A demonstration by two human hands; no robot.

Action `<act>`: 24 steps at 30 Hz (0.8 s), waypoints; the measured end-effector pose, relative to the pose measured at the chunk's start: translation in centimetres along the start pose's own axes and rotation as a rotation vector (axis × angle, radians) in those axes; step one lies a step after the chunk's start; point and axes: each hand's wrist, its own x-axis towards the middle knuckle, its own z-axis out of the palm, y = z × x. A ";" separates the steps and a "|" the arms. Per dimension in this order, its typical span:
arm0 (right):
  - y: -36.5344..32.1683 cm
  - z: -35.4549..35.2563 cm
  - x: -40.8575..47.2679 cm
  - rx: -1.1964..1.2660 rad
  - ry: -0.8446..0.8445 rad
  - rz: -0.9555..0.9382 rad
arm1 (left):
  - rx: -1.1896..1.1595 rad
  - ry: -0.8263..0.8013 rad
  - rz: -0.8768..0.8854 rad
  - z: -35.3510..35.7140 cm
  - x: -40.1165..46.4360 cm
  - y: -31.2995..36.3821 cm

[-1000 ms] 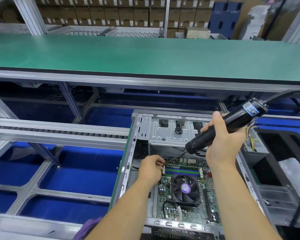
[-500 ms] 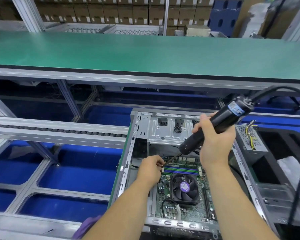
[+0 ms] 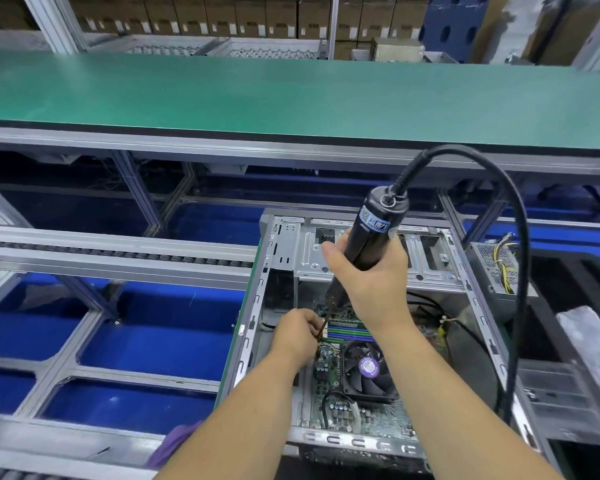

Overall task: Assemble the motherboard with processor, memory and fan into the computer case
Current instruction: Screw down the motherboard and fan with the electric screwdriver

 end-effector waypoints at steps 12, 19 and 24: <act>0.8 0.4 -0.3 -0.007 -0.052 0.018 | -0.023 -0.038 -0.017 0.2 0.0 -0.1; 1.2 0.7 -0.6 0.002 -0.065 0.051 | 0.081 -0.056 -0.008 0.0 0.5 -0.8; 1.4 0.8 -0.5 -0.018 -0.072 0.046 | -0.075 -0.052 -0.074 0.6 1.0 -1.2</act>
